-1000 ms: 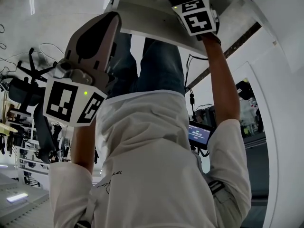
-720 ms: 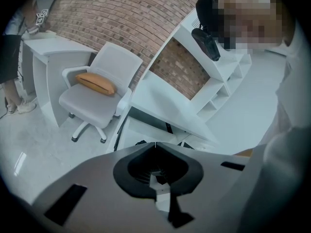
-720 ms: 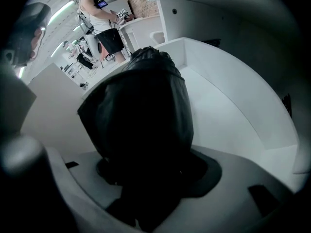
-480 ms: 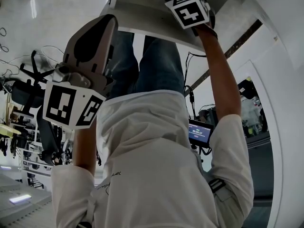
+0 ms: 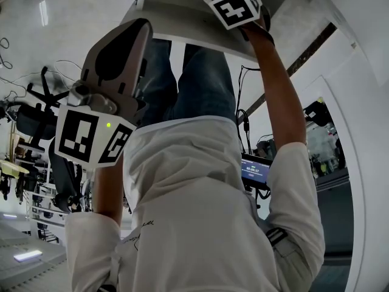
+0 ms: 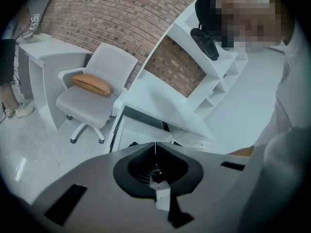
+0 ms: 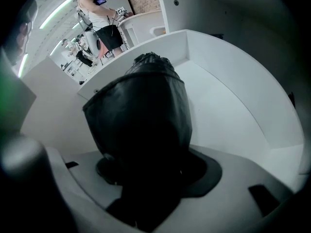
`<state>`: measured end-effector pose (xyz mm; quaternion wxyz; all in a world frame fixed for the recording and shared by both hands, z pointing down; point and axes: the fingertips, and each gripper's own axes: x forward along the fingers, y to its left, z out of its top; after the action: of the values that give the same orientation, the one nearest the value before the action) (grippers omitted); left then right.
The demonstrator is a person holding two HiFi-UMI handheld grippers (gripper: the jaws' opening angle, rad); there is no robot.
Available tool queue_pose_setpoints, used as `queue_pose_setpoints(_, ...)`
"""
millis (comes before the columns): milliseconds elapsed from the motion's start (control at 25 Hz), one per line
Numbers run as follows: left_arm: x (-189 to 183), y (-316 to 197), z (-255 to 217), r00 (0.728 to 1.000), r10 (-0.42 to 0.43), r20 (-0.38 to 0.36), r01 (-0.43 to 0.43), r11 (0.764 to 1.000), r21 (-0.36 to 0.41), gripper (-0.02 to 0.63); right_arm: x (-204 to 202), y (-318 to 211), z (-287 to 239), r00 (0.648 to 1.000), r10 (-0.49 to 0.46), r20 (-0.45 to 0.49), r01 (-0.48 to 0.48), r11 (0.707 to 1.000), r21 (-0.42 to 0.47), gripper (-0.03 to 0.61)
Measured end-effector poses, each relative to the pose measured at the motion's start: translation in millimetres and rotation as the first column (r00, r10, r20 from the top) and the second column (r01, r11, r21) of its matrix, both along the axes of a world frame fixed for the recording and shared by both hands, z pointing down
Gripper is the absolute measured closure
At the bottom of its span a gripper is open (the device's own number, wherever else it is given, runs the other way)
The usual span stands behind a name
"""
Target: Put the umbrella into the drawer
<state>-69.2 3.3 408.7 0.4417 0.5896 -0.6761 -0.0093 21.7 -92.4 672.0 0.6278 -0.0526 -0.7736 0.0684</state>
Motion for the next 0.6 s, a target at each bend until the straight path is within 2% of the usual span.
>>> queue_pose_setpoints(360,5.2,3.0,-1.3,1.0,0.003,-0.001,-0.003,1.0,0.005,0.597,2.0,3.7,1.8,1.0,-0.007,-0.019,0.007,1.0,-0.005,0.319)
queue_pose_setpoints(600,13.9,-0.3,-3.7,0.999,0.044,-0.011,-0.044,0.999,0.015,0.597,-0.2,3.6,-2.9,1.0,-0.024,-0.017,0.024,1.0,0.006,0.319)
